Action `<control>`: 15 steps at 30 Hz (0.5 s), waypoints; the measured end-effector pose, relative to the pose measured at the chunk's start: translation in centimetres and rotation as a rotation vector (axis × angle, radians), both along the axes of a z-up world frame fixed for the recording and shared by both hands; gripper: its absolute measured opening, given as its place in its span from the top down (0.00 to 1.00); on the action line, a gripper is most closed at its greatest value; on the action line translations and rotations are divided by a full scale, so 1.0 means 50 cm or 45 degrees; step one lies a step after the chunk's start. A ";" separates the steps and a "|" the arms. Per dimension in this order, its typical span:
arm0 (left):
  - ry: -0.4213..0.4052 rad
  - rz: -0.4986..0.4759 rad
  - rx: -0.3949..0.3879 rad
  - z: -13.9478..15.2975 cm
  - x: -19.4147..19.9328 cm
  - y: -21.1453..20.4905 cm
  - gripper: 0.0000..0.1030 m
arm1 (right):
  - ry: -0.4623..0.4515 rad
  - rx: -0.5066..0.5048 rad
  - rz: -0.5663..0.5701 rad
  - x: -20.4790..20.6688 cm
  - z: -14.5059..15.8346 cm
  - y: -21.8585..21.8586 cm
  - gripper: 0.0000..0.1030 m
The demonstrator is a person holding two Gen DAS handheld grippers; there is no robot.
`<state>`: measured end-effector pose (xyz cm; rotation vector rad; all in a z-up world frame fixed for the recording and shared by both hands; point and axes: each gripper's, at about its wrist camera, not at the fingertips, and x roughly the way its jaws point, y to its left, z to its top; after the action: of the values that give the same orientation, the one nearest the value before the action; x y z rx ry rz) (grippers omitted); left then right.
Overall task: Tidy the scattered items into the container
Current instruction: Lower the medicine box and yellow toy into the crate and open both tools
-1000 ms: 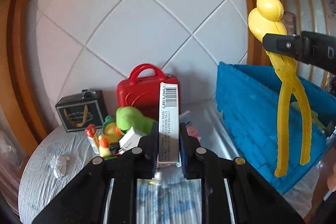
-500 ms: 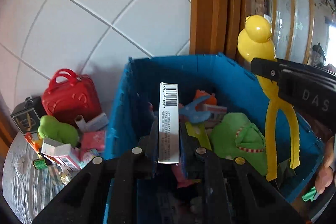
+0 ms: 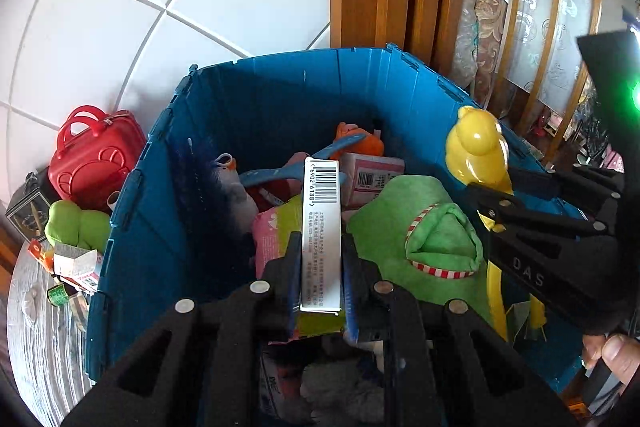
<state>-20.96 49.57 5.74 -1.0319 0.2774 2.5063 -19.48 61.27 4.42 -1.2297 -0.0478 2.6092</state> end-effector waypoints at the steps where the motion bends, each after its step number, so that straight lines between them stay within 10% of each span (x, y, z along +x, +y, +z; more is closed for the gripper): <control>1: 0.000 0.007 -0.002 0.000 0.001 0.002 0.83 | 0.003 0.002 0.004 0.009 0.001 -0.001 0.66; 4: -0.008 0.026 0.000 -0.001 -0.003 0.000 0.79 | 0.000 0.013 0.007 0.021 -0.003 0.008 0.66; 7: 0.005 0.043 0.009 0.001 0.004 -0.008 0.54 | -0.005 0.045 0.007 0.026 -0.002 0.009 0.63; 15: 0.025 0.056 0.018 -0.008 0.032 -0.028 0.45 | 0.068 0.058 0.021 0.059 0.005 0.002 0.00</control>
<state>-19.35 48.19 5.35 -1.0192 0.2447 2.5549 -16.53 61.36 4.69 -1.1492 -0.1069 2.6383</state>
